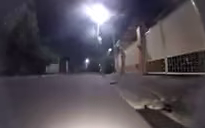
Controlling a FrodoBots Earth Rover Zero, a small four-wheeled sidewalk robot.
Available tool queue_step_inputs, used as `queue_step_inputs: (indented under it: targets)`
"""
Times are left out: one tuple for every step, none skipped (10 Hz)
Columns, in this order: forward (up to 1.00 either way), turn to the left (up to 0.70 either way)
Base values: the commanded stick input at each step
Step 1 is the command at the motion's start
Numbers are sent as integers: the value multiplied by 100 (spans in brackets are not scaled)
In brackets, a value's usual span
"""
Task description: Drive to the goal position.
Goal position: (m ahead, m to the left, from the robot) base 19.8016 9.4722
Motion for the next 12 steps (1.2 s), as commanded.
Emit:
queue_step_inputs:
  targets:
    - [70,0]
    - [70,0]
    - [70,-1]
    - [70,-5]
    - [70,-24]
    - [70,-34]
    - [70,-35]
    - [70,-35]
    - [70,-29]
    - [70,-15]
    - [70,-7]
    - [70,-12]
